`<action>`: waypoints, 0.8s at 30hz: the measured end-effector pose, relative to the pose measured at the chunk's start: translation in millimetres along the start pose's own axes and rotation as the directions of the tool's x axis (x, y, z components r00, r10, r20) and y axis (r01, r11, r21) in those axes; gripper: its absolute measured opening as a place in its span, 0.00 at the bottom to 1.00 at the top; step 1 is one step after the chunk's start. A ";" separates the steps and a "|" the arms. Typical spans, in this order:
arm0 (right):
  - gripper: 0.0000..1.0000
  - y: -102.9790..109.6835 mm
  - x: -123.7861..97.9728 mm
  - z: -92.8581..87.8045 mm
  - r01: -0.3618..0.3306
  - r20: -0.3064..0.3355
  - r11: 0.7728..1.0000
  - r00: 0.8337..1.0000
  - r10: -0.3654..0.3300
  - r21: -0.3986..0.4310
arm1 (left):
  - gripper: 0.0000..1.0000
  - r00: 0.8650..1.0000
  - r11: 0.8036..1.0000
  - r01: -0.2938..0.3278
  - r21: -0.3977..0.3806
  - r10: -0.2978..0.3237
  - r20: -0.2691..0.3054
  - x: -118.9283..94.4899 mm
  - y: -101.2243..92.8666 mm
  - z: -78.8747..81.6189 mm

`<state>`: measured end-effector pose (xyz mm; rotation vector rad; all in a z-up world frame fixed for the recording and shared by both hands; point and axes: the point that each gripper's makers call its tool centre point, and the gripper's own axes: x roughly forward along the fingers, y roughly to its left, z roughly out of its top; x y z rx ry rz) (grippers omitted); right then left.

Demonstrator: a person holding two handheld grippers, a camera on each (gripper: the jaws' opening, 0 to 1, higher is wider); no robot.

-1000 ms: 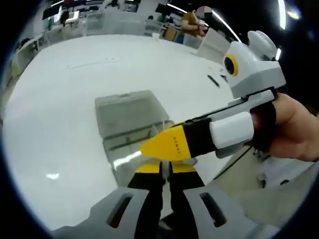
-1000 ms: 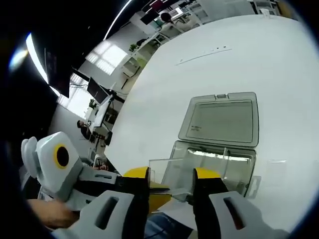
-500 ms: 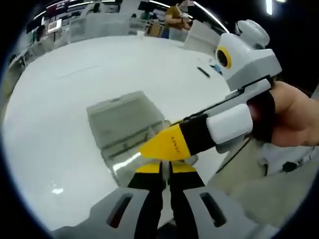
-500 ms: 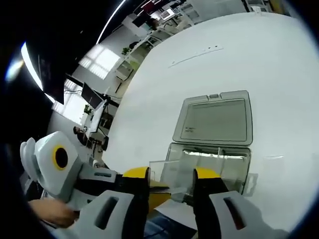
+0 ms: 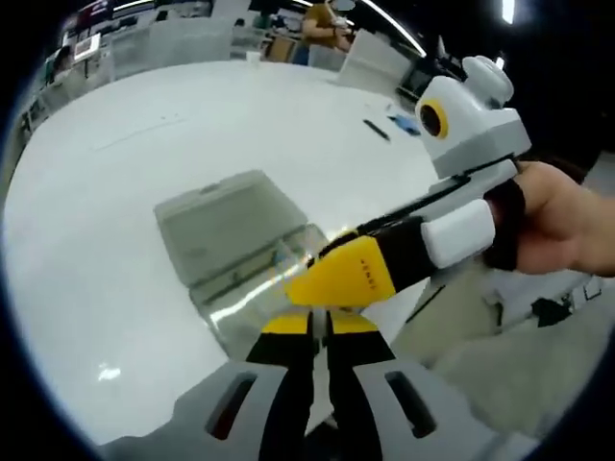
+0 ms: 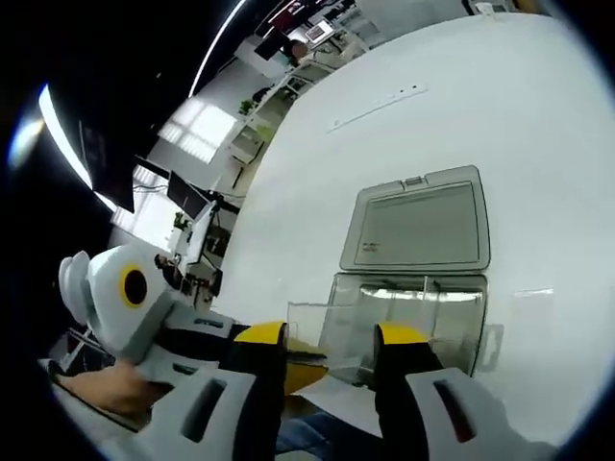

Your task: Insert the divider into the dual guide fixture by aligning both edges with the guide slots and pushing it downward to the bottom, including one-sided entry, uneven engagement, binding, and posture correction.

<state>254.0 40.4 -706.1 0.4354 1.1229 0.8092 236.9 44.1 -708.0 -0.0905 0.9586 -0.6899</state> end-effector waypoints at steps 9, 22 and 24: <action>0.36 2.7 -12.4 3.2 -0.042 0.046 0.998 0.998 0.044 -0.042 | 0.00 0.999 0.998 0.049 -0.034 -0.048 0.013 -12.4 8.0 5.9; 0.38 1.4 -22.3 1.7 -0.126 -0.010 0.942 0.991 0.130 -0.311 | 0.00 0.999 0.987 -0.002 -0.159 -0.004 -0.038 -15.8 17.6 9.9; 0.39 -0.9 -23.3 -1.4 -0.134 -0.045 0.925 0.991 0.126 -0.355 | 0.00 0.998 0.982 -0.037 -0.185 0.029 -0.049 -15.4 21.3 8.7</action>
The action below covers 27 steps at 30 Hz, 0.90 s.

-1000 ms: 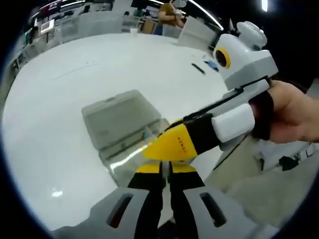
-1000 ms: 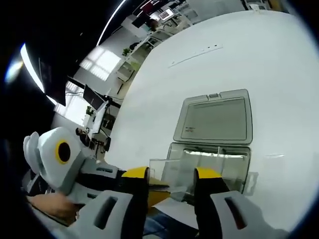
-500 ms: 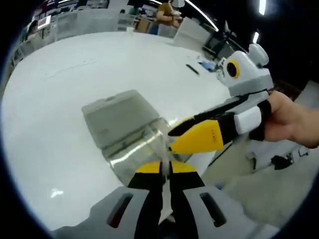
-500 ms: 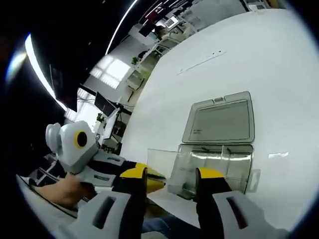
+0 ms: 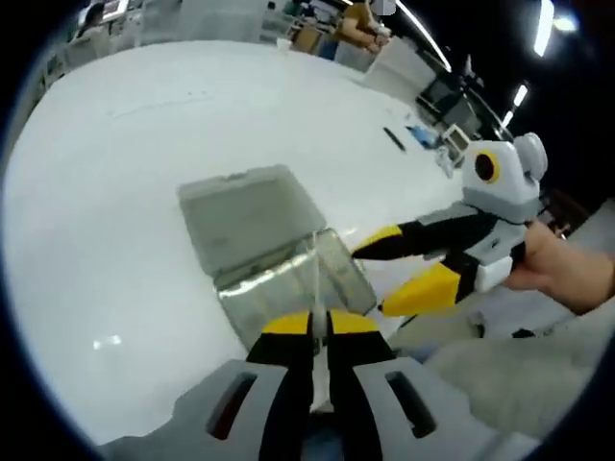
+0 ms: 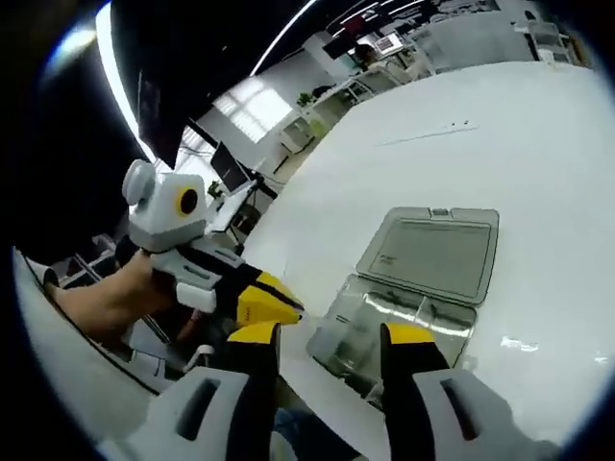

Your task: Insert the divider into the dual guide fixture by aligning both edges with the guide slots and pushing it downward to the bottom, including one-sided entry, uneven engagement, binding, and posture correction.

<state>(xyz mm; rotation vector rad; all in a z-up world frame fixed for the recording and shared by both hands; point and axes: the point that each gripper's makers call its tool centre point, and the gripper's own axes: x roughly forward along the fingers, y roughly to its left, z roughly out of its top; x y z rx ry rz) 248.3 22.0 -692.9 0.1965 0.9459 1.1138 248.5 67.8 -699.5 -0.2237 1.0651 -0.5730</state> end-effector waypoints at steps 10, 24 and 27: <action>0.45 3.2 -4.3 -5.2 -0.072 -0.038 0.966 0.997 0.065 -0.247 | 0.00 0.994 0.990 -0.101 -0.098 0.096 -0.052 -2.4 13.0 -7.2; 0.52 10.1 -5.0 -17.6 -0.101 -0.057 0.863 0.995 0.083 -0.496 | 0.00 0.981 0.969 -0.171 -0.177 0.150 -0.125 9.0 21.9 -12.2; 0.54 9.0 -6.2 -19.4 -0.097 -0.055 0.849 0.995 0.080 -0.520 | 0.00 0.979 0.968 -0.173 -0.179 0.150 -0.136 12.0 18.3 -11.3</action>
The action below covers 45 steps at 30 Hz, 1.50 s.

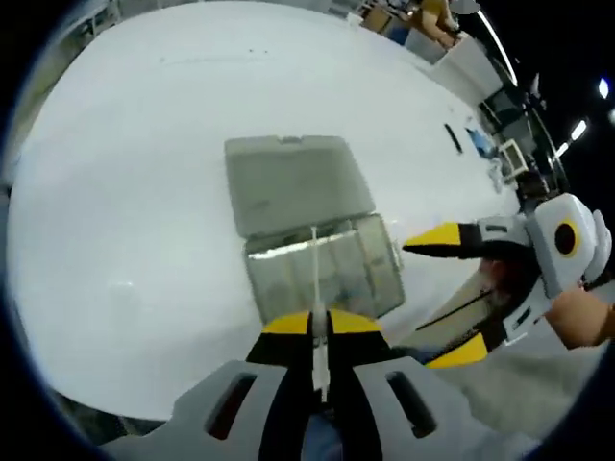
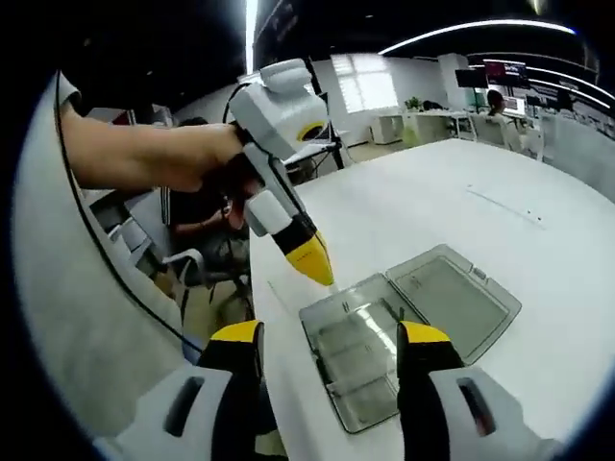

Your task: Insert the divider into the dual guide fixture by aligning both edges with the guide slots and pushing it downward to the bottom, including one-sided entry, uneven engagement, binding, and posture correction.

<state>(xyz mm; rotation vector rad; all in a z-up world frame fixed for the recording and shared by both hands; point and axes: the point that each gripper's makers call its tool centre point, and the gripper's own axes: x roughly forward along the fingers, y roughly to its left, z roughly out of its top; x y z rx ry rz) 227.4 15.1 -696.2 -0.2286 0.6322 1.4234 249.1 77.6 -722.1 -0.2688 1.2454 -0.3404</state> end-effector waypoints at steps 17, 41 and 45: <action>0.59 -2.9 -7.2 -0.8 0.025 0.009 0.994 1.000 -0.024 -0.104 | 0.00 0.998 0.998 -0.040 -0.047 0.038 -0.042 13.2 0.3 1.6; 0.59 -5.9 -13.8 -3.0 0.000 0.003 0.994 1.000 0.000 -0.113 | 0.00 0.998 0.983 -0.042 -0.181 0.034 -0.045 23.9 9.3 -2.3; 0.59 -5.8 -13.6 -3.3 -0.001 0.002 0.994 1.000 0.001 -0.112 | 0.00 0.998 0.982 -0.046 -0.185 0.038 -0.048 24.6 8.0 -2.5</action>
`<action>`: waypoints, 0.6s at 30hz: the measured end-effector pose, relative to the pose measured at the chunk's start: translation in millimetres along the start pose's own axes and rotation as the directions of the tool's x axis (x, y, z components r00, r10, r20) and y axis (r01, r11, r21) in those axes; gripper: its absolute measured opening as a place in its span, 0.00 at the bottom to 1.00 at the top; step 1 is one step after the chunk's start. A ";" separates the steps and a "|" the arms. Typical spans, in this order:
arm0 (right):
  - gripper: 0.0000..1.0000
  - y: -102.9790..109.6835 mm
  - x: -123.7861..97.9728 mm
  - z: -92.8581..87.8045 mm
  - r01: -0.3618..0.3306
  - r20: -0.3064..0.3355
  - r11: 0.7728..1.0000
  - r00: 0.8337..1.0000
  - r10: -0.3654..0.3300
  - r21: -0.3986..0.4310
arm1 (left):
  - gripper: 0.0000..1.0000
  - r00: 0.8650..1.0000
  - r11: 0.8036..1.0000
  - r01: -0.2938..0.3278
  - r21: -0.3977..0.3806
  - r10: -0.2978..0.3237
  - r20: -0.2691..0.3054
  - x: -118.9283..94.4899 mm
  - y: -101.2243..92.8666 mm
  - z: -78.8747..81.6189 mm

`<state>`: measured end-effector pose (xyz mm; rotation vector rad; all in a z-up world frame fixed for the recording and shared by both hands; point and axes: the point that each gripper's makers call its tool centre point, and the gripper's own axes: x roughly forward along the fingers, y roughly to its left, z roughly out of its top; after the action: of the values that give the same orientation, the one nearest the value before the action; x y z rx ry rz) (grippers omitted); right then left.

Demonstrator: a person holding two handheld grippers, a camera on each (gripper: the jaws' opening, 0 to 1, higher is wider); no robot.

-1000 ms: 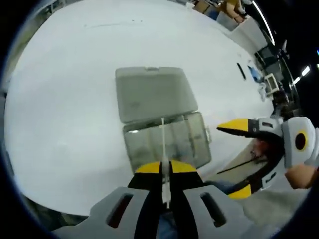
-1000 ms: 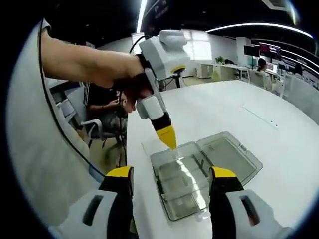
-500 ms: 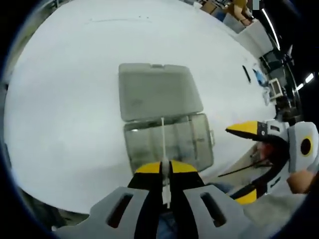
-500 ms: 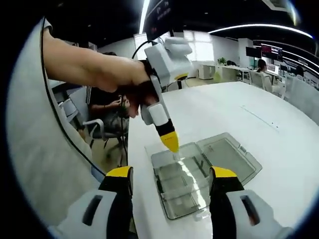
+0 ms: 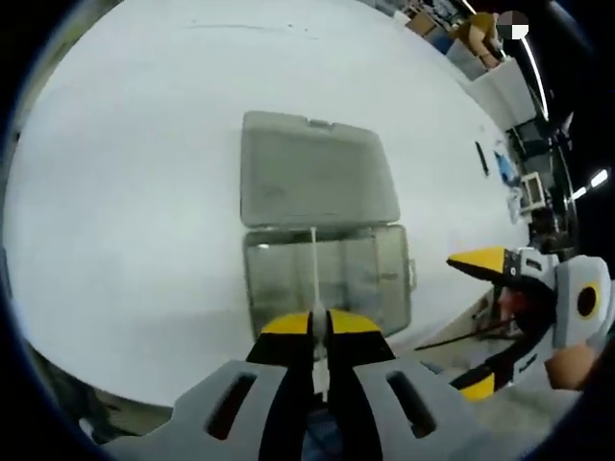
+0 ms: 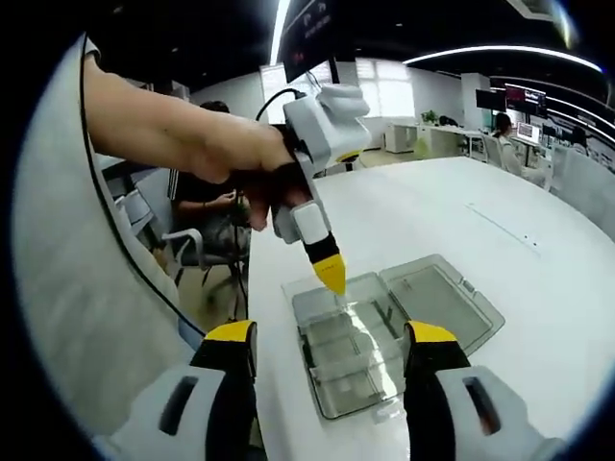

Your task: Insert the divider into the dual guide fixture by aligning both edges with the guide slots and pushing it downward to the bottom, including one-sided entry, uneven engagement, binding, and posture correction.

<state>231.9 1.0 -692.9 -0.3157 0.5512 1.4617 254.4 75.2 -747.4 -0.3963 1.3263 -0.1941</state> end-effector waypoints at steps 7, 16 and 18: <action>0.60 0.5 0.5 4.1 -0.006 0.010 1.000 1.000 0.006 -0.001 | 0.00 1.000 1.000 -0.008 -0.014 0.008 0.006 0.3 0.8 0.4; 0.60 -0.6 -1.4 3.4 -0.007 0.010 1.000 1.000 0.007 -0.001 | 0.00 1.000 1.000 -0.008 -0.029 0.009 0.001 4.6 0.6 -2.3; 0.60 -0.8 -2.1 2.5 -0.007 0.007 1.000 1.000 0.007 -0.001 | 0.00 1.000 0.999 -0.005 -0.040 0.005 0.000 5.5 0.6 -2.4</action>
<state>233.1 0.5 -689.8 -0.3096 0.5457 1.4696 253.4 73.4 -753.0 -0.4265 1.3324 -0.1636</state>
